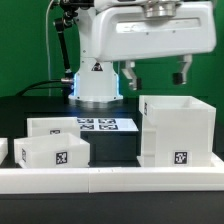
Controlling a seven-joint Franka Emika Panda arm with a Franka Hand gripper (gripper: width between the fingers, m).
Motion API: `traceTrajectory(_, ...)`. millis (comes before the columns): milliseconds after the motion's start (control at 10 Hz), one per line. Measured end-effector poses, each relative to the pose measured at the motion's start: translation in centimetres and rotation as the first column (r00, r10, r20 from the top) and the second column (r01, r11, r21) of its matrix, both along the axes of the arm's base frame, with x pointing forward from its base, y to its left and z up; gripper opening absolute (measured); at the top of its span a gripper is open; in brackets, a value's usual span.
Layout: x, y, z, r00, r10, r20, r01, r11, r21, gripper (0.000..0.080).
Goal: Assemble drawer
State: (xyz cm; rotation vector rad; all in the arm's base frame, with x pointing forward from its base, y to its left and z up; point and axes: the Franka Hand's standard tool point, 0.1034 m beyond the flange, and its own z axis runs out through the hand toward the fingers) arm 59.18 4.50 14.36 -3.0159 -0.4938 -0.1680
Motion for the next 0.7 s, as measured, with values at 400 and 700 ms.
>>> traceTrajectory(400,-2.0,-5.6,-1.2,0.996,0.090,0.000,-0.090,0.996,-0.027,0.0649)
traceTrajectory(700,-2.0,-5.4,-1.2,0.996,0.086,-0.002,-0.086,0.996,-0.027,0.0649)
